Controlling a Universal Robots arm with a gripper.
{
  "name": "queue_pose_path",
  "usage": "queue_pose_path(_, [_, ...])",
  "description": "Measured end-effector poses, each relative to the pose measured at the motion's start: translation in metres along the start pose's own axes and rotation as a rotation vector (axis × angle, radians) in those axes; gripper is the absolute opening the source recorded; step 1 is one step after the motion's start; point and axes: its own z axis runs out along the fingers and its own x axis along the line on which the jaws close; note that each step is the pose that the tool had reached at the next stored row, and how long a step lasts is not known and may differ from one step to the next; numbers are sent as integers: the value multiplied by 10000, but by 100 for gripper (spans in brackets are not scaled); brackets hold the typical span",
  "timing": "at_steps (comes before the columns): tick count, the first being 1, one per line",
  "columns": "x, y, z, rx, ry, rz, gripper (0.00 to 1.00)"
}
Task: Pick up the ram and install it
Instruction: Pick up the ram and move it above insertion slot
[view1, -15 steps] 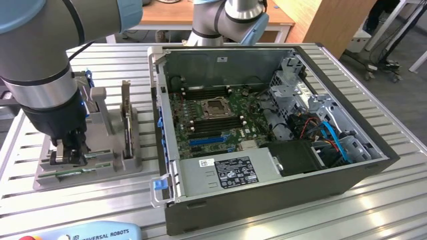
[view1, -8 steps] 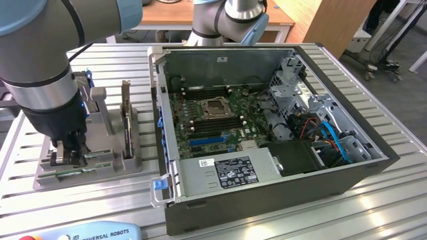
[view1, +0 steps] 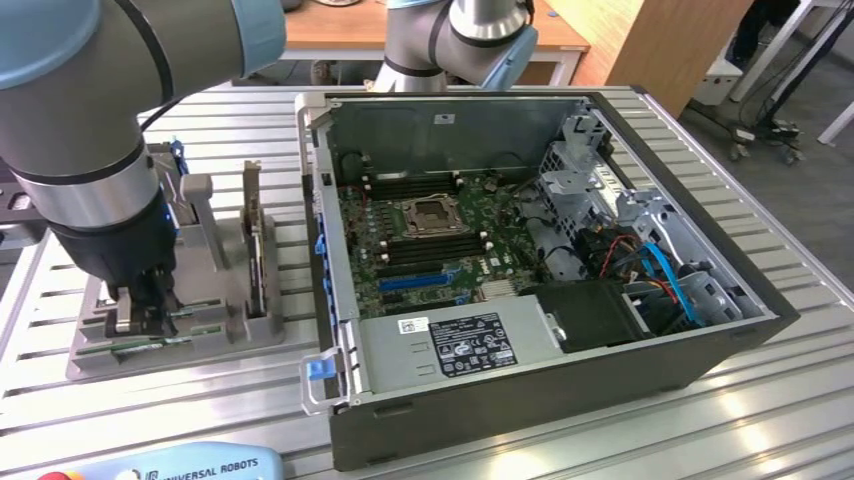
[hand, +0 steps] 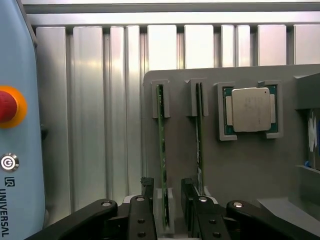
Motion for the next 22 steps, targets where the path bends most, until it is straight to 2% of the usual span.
queue_pose_path(7, [0,-2,58,0,0,0,36])
queue_pose_path(15, [0,-3,76,0,29,-208,36])
queue_pose_path(22, [0,-4,106,2,29,-216,36])
